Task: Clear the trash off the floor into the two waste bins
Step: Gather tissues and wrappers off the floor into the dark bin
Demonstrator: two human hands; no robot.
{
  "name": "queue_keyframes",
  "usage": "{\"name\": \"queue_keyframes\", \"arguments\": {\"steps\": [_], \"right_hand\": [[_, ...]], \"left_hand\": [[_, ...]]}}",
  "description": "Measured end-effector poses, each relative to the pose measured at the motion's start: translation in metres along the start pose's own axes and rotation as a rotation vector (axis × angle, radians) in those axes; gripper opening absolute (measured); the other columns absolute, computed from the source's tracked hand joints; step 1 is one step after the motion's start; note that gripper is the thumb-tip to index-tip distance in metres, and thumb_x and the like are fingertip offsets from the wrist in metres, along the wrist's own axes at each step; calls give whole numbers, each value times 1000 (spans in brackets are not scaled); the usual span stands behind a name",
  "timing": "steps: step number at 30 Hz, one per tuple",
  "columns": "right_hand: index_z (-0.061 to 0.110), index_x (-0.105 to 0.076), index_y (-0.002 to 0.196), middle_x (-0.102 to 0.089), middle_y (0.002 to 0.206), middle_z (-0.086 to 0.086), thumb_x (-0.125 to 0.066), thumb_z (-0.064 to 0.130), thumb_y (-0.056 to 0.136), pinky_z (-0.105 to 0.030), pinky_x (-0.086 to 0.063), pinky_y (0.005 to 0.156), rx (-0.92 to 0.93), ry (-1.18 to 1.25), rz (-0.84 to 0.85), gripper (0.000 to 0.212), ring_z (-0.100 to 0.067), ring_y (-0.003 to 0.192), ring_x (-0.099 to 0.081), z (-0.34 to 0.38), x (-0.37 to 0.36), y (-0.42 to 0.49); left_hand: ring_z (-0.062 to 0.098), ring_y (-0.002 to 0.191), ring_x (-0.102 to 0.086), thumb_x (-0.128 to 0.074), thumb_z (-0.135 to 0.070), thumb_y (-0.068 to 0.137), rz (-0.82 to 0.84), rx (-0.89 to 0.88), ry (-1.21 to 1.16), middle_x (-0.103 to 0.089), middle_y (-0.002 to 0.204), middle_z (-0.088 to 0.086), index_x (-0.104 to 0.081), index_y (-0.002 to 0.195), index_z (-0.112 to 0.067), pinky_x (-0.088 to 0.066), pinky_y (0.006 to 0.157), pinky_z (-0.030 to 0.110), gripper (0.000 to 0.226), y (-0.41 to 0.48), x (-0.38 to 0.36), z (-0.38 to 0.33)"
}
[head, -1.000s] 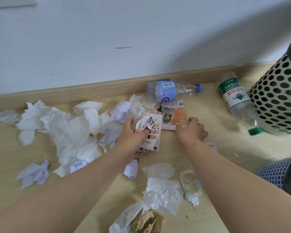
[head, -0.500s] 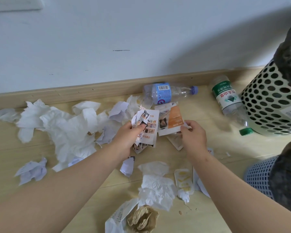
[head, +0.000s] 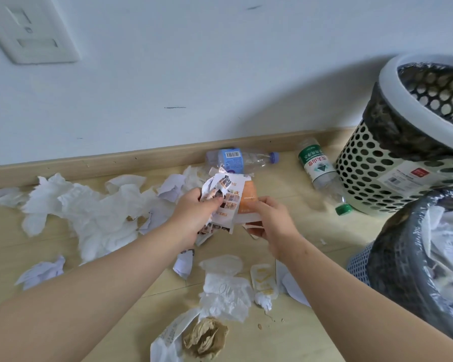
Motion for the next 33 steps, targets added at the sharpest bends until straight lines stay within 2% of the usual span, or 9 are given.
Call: {"name": "queue_keyframes", "arguments": {"steps": [3,5,11,16,20,24,28,31,33], "right_hand": [[20,-54,89,-66,83,-4,-66,18,84,-31,-49,63,59,-2,-11,13,-18,68,-61,12,7,-7],[19,-57,91,-69,94,-8,-69,13,82,-36,-54,73,119,4,-63,16,-23,82,-67,24,23,-14],[12,-60,91,-68,100,-13,-64,13,86,-45,-54,87,231,49,-255,7,-29,95,-67,57,90,-37],[20,-52,80,-59,80,1,-58,14,90,-27,-50,67,359,143,-451,13,-14,74,-59,79,161,-73],[21,-48,78,-55,79,1,-55,10,90,-38,-54,73,404,245,-612,17,-16,75,-57,91,216,-102],[21,-50,81,-57,83,-1,-51,8,87,-34,-48,66,414,347,-664,15,-17,75,-56,98,259,-124],[17,-52,91,-58,91,-7,-49,7,84,-33,-46,66,415,362,-642,13,-20,75,-56,106,284,-135],[18,-49,85,-55,84,-5,-46,5,86,-21,-46,51,387,314,-697,14,-17,66,-55,99,307,-146],[18,-47,83,-52,82,-5,-44,5,86,-26,-46,56,338,289,-754,14,-18,70,-53,83,323,-151]], "left_hand": [[11,73,-56,-64,-19,87,12,-156,217,-59,80,-5,-50,79,-25,-42,57,23,17,-14,-13,-30],[3,70,-53,-64,-18,86,51,-253,301,-56,80,-11,-49,85,-25,-38,53,18,17,-25,-32,-53],[11,94,-57,-69,-16,82,117,-484,371,-57,100,-14,-45,105,-32,-44,75,19,37,-51,-92,-113],[14,87,-53,-67,-23,82,96,-604,354,-54,91,-13,-48,120,-33,-40,67,25,44,-83,-154,-150],[9,85,-50,-57,-23,88,111,-689,336,-55,100,-12,-48,116,-29,-33,58,19,30,-116,-213,-171],[8,82,-50,-53,-17,89,168,-679,205,-52,96,-12,-43,103,-28,-35,59,10,20,-141,-255,-178],[6,81,-50,-48,-13,90,251,-655,85,-51,98,-8,-43,108,-23,-37,64,14,22,-159,-281,-178],[3,79,-48,-45,-13,92,335,-643,159,-50,98,-9,-43,117,-22,-34,61,11,27,-170,-304,-170],[0,73,-47,-44,-15,94,427,-638,283,-49,94,-12,-43,120,-21,-36,58,11,26,-177,-323,-158]]}}
Point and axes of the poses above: each hand's wrist, its own y-axis towards the middle knuckle, its own x-axis out of the back of the hand, z = x × y, the point moved 10 cm from there along y, towards the middle knuckle
